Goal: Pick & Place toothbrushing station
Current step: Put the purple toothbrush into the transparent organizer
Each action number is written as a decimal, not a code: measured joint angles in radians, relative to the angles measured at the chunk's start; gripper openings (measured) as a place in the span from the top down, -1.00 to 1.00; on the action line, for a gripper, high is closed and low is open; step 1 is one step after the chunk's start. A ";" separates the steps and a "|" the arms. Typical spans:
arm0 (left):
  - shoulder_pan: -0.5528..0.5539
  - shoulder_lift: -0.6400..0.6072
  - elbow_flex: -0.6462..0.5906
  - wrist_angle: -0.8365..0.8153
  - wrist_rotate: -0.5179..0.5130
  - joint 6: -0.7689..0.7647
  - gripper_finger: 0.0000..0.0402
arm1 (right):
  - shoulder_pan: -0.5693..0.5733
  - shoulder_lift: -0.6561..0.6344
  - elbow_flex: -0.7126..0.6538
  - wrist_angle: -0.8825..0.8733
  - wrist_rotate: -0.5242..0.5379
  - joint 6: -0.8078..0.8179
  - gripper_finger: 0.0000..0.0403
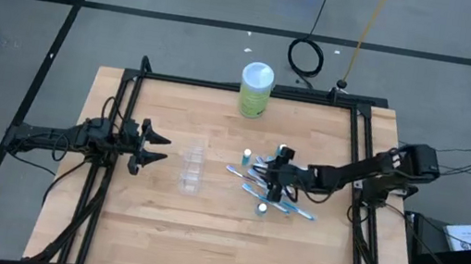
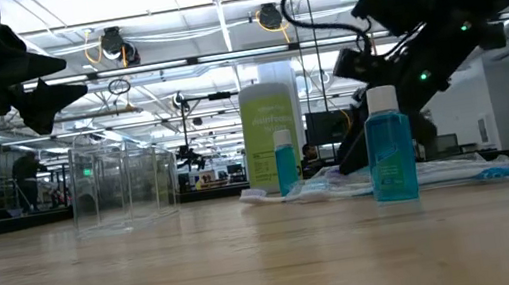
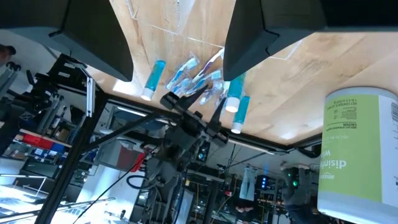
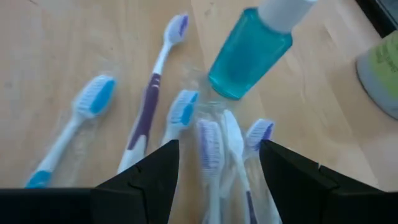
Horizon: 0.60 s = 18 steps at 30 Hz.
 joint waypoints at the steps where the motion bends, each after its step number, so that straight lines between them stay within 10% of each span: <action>1: 0.000 0.000 0.000 0.000 0.000 0.000 -0.27 | -0.006 0.008 0.001 0.000 -0.017 0.004 -0.07; 18: 0.000 0.000 0.000 0.000 0.000 0.000 -0.27 | -0.012 0.037 0.001 -0.001 -0.066 0.025 0.41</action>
